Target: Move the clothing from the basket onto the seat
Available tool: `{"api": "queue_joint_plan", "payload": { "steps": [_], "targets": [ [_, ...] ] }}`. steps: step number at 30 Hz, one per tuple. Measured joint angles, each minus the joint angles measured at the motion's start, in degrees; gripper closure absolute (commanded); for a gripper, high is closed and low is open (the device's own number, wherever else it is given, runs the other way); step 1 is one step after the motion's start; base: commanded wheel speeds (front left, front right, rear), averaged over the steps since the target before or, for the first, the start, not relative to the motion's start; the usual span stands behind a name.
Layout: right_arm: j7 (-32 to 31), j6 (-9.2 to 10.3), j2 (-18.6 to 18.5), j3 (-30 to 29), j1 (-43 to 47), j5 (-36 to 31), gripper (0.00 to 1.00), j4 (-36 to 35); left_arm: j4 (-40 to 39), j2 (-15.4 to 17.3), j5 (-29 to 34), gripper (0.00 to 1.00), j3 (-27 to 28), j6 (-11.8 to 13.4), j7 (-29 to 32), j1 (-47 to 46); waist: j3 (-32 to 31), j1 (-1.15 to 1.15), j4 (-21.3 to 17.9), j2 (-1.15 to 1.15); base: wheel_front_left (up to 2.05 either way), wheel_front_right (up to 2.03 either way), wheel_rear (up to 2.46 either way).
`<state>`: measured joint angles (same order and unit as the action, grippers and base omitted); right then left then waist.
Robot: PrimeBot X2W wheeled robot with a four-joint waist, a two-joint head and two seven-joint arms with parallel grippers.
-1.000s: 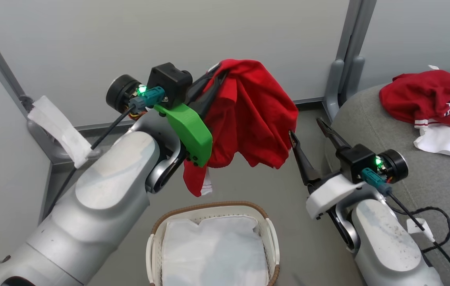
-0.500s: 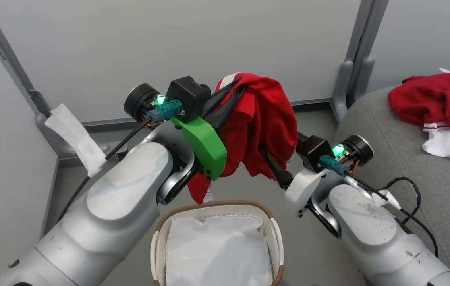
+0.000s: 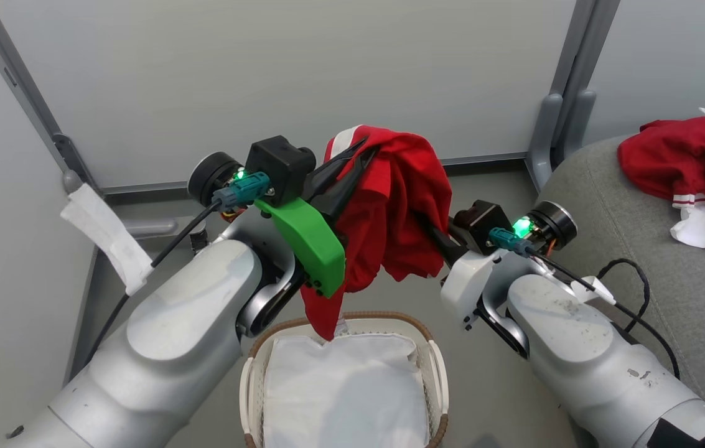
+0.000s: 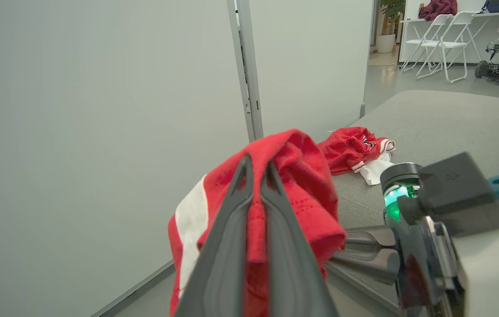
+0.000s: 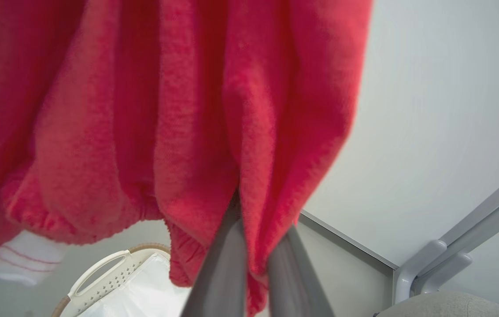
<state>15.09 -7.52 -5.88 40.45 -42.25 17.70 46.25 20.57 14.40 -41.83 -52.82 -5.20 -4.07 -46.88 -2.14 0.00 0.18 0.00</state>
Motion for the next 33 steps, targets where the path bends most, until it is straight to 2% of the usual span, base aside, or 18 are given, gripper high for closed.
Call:
{"api": "queue_joint_plan", "payload": {
  "steps": [4,5,7,8,9,17,21,33],
  "targets": [
    [0.0,0.0,-0.5,-1.3,-0.8,0.1,1.0,0.0,0.1,0.6,-0.7,1.0,0.6,0.5,-0.9,1.5,0.1,0.0,-0.2,0.0,0.0,0.0,0.0],
    [0.0,0.0,-0.7,-1.8,-0.9,0.1,1.0,-0.1,0.2,0.7,-0.9,0.93,0.9,0.8,-1.3,2.0,0.1,0.0,-0.3,0.0,0.0,0.0,0.0],
    [0.0,0.0,-1.2,-3.3,-1.1,-0.1,1.0,-0.2,0.7,0.8,-1.2,0.61,1.0,1.2,-1.9,2.9,0.2,0.0,-0.5,0.0,0.0,0.0,0.0],
    [0.0,0.0,-1.5,-3.8,-1.2,-0.2,1.0,-0.2,1.0,0.8,-1.2,0.28,1.0,1.4,-2.3,3.3,0.2,0.0,-0.6,0.0,0.0,0.0,0.0],
    [0.0,0.0,-1.9,-4.5,-1.3,-0.5,1.0,-0.3,1.4,0.8,-1.2,0.0,1.1,1.6,-3.1,3.8,0.2,0.0,-0.6,0.0,0.0,0.0,0.0],
    [0.0,0.0,-4.3,-6.9,-2.2,-1.8,1.0,-0.1,4.7,-1.2,-0.2,0.0,0.3,3.7,-8.4,9.0,0.6,0.0,-2.2,0.0,0.0,0.0,0.0],
    [0.0,0.0,-5.6,-7.7,-3.6,-2.2,1.0,-0.2,6.3,-2.8,0.3,0.0,-0.4,3.8,-9.7,11.1,0.9,0.0,-3.7,0.0,0.0,0.0,0.0],
    [0.0,0.0,-10.0,-9.3,-4.3,-3.0,1.0,-1.6,8.4,-5.2,3.3,0.0,-0.1,3.2,-10.9,14.9,2.3,0.0,-11.9,0.0,0.0,0.0,0.0]
  ]
}}
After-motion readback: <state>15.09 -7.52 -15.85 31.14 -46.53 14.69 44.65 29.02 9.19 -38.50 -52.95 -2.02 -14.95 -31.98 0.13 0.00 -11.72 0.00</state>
